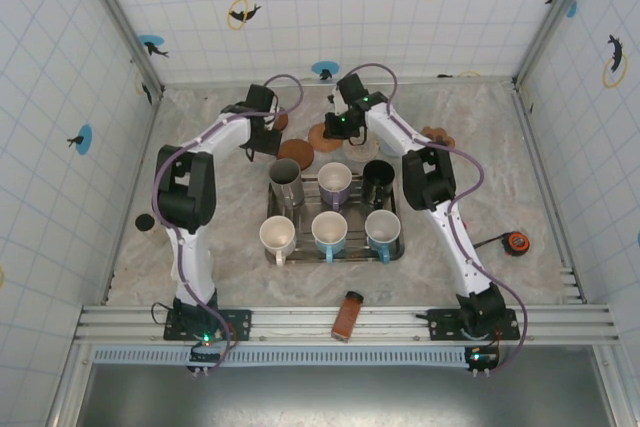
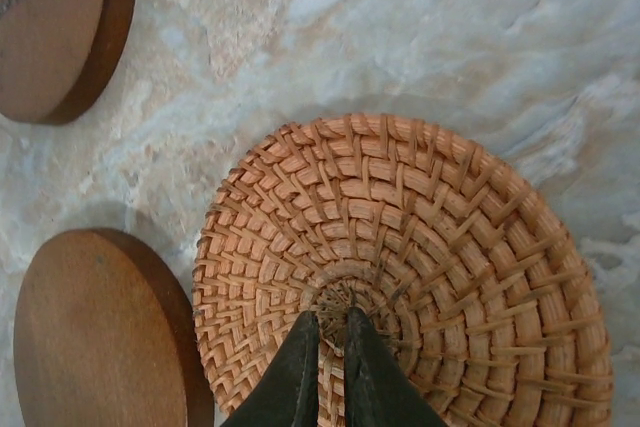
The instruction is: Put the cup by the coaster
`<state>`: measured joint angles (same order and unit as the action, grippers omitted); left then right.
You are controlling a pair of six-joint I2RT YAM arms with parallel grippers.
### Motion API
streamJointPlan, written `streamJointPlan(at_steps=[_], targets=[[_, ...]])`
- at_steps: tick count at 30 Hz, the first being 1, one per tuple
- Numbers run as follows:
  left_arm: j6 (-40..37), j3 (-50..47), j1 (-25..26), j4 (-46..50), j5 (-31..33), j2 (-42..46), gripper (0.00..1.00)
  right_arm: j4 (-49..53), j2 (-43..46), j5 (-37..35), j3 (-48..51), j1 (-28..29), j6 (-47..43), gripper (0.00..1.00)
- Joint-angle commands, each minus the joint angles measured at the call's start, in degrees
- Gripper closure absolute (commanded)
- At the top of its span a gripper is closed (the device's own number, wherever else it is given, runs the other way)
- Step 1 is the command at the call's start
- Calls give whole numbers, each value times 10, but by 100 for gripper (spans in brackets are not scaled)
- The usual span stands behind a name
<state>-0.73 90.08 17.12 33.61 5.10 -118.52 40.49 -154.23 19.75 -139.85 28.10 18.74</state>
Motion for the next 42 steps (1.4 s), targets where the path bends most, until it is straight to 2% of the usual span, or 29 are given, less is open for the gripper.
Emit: streamJointPlan(at_steps=[1, 6, 13, 19, 24, 29, 42], targets=[[24, -26, -5, -14, -27, 29, 38, 71, 20, -13, 21, 4, -19, 82], [35, -33, -6, -30, -47, 24, 38, 55, 31, 2, 8, 4, -10, 73], [42, -24, -7, -43, -66, 15, 40, 34, 60, 21, -13, 4, 9, 67], [49, -25, -15, -57, -99, 3, 42, 77, 73, 35, -11, 15, -16, 63], [53, -25, -22, -69, -126, -5, 43, 113, 78, 39, 1, 29, -45, 61], [50, -24, -27, -77, -148, -13, 44, 98, 94, 51, 44, 36, -43, 58], [47, -26, -32, -103, -187, -40, 46, 94, 60, 70, 49, 55, -32, 57]])
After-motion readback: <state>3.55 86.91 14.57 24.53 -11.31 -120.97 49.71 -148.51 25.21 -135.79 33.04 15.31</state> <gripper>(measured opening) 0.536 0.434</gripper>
